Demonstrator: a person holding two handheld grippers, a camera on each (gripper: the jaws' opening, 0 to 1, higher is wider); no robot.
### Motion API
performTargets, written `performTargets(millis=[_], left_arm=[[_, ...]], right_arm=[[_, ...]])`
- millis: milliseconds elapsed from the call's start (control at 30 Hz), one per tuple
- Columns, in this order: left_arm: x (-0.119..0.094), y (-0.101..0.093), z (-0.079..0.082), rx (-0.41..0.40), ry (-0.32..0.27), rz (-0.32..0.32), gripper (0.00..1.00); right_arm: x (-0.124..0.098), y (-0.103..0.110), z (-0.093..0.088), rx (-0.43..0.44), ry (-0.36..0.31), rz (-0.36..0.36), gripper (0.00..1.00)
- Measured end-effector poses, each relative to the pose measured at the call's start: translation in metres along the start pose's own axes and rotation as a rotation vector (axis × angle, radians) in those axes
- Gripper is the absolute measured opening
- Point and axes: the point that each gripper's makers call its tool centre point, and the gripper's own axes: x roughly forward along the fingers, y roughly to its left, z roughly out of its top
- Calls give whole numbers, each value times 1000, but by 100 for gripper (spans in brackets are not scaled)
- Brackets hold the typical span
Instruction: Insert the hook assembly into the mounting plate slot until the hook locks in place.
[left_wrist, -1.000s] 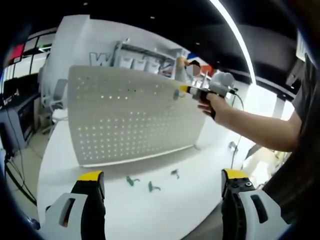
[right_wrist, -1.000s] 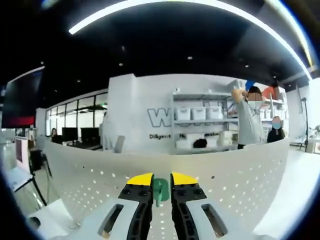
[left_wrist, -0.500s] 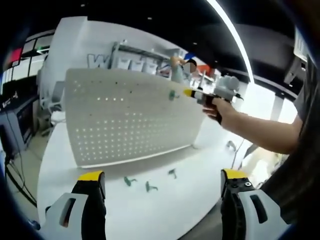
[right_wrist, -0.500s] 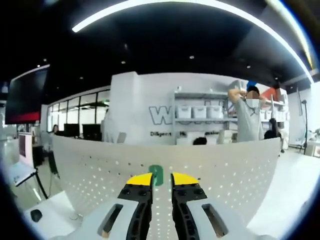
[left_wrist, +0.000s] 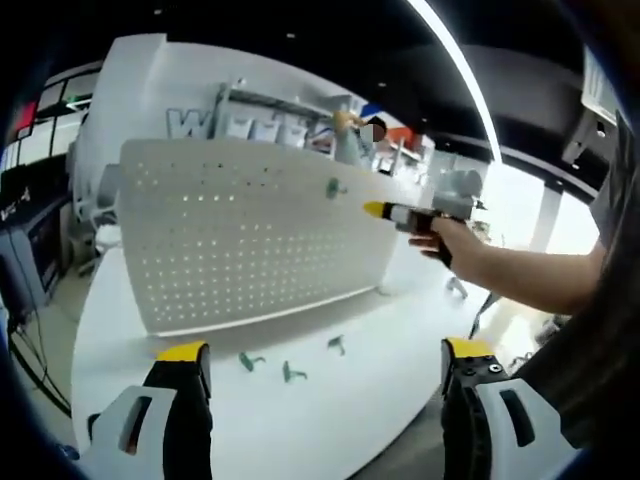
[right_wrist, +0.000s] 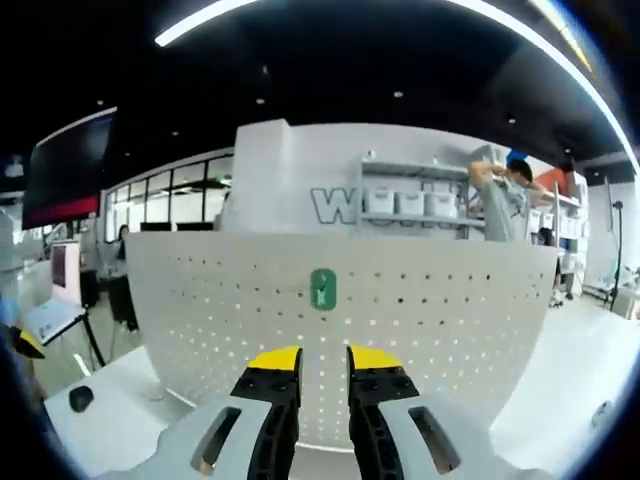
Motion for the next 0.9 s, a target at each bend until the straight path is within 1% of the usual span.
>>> performTargets(millis=[33,133,233,300,367,400,467,533,733,833,900], left_arm=[[0,-1,0,0,1,-1,97],[0,-3,-1,0,2,-4,97],[0,-5,-2,0,4,-8,97],[0,-6,-2,2,5,-8,97],[0,-7,-1,2,2,-8,97],[0,-7,-1,1,1,-8,97],[0,-8,-2,3,4,-7,97],[0,-7,-3,7,6,-2,98],[-1,-7,-6,3,13,2,98],[0,-7,-6,4,13,1,98],[0,-8,-6,4,15,-1,98]], right_arm=[[-2,4,-5,-13,15,14,16],[-8,13,-13,-33,29,41,16],[-15,25,-24,-51,55,74,16],[-18,29,-32,-63,71,86,16],[-18,29,-44,-68,93,102,17],[-19,30,-53,-66,119,114,18],[-20,31,-62,-66,141,120,20],[-23,31,-69,-63,157,124,22],[-37,34,-89,-68,206,152,23],[-47,37,-102,-77,239,172,24],[-54,39,-116,-72,270,187,26]])
